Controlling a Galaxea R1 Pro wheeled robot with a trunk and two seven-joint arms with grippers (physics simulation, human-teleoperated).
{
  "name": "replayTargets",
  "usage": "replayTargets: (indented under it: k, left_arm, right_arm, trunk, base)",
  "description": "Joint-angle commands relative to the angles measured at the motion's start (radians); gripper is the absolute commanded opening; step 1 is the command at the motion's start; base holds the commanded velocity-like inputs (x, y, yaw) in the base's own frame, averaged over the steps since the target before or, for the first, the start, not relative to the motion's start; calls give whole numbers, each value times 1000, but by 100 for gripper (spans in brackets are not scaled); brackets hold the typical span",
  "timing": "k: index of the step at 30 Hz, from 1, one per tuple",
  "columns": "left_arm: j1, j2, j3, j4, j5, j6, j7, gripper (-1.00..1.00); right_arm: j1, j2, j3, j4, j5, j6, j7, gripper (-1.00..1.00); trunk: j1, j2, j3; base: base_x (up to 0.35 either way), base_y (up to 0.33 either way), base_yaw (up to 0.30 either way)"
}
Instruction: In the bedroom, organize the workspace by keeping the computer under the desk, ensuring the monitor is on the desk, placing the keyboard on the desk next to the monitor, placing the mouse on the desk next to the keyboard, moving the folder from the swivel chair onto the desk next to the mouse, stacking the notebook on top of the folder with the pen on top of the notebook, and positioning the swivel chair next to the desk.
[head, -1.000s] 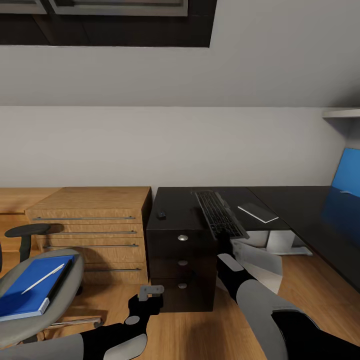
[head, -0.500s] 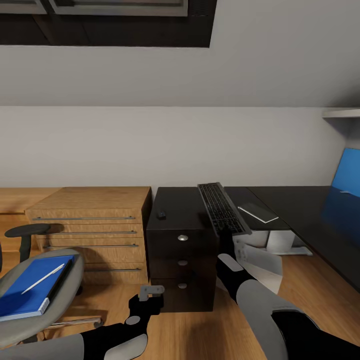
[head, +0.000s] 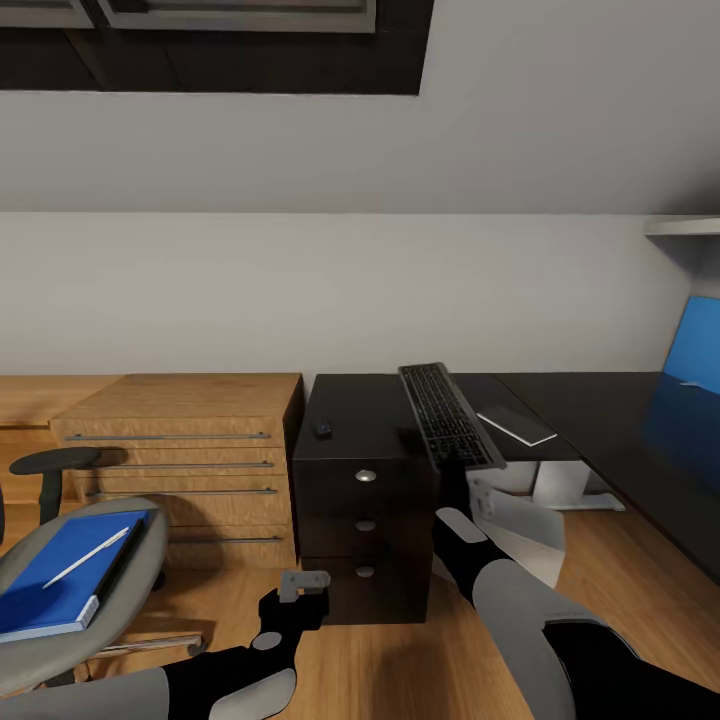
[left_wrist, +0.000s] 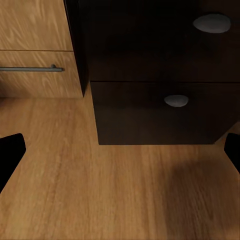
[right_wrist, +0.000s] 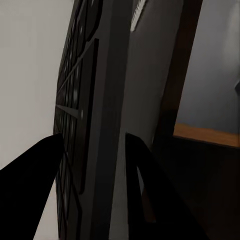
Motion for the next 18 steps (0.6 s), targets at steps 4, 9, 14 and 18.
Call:
replayTargets:
  k: [4,9,14,18]
  left_arm:
    - [-2,1,-5,-2,8,-7,3,100]
    - [-2,0,-5,-2,8,-7,3,100]
    - [-2,-1,-5,-2,8,-6,3,100]
    - [-2,-1,-5,-2,8,-5,3,100]
  right_arm:
    - [-1,1,-1,1,-14,-20,-4,-100]
    - [-1,1,1,-2,-19,-28,-82,-100]
    - [-1,1,4,-31,-20,-28,-146,-100]
    - [-1,1,10,-79,-19,-24,-246,-100]
  trunk:
    - [0,-1,-1]
    - [0,-1,-1]
    - [0,-1,-1]
    - [0,-1,-1]
  base:
    - [0,0,0]
    - [0,0,0]
    - [0,0,0]
    - [0,0,0]
